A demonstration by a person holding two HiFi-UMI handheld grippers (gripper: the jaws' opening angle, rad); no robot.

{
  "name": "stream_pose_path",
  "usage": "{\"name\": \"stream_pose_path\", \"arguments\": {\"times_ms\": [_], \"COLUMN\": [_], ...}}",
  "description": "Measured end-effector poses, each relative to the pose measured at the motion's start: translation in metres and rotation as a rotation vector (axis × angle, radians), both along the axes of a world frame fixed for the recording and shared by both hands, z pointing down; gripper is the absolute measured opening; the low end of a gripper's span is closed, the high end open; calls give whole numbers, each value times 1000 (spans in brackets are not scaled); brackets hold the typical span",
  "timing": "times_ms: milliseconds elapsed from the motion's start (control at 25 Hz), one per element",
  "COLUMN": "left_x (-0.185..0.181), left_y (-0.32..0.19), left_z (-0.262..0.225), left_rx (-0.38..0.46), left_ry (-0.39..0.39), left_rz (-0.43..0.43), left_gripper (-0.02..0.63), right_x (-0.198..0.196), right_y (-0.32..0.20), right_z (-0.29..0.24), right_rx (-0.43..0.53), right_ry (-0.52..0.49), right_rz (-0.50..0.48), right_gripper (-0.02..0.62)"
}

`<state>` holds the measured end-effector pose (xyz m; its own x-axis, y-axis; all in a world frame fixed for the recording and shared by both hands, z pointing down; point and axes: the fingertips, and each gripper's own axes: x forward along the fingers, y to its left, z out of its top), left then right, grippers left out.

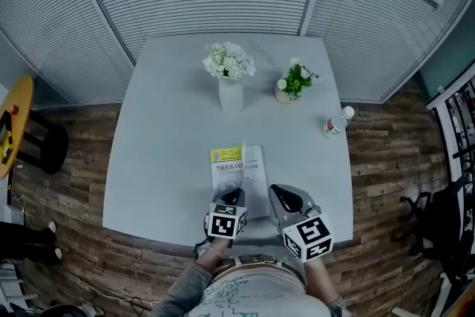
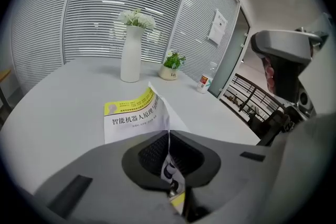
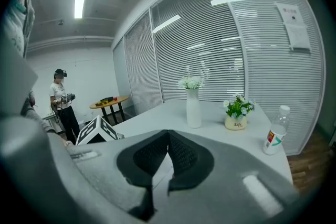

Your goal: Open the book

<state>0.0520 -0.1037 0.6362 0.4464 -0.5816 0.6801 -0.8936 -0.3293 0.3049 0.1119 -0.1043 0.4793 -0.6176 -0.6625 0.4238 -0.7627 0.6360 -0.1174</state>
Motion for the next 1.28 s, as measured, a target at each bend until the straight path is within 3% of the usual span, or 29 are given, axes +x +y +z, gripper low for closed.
{"name": "stream_pose_path", "arguments": {"times_ms": [600,1280], "left_x": [-51,-94], "left_y": [7,8], "left_z": [13,17], "left_rx": [-58,-71], "left_ry": [11,7], "left_rz": [-46,-62], "left_gripper": [5,6], "right_x": [-31,-74], "right_y": [1,2], "right_z": [7,11], "right_rx": [-20,-29], "right_ry": [6,24], "right_rz": [8,-8], "right_gripper": [2,2]}}
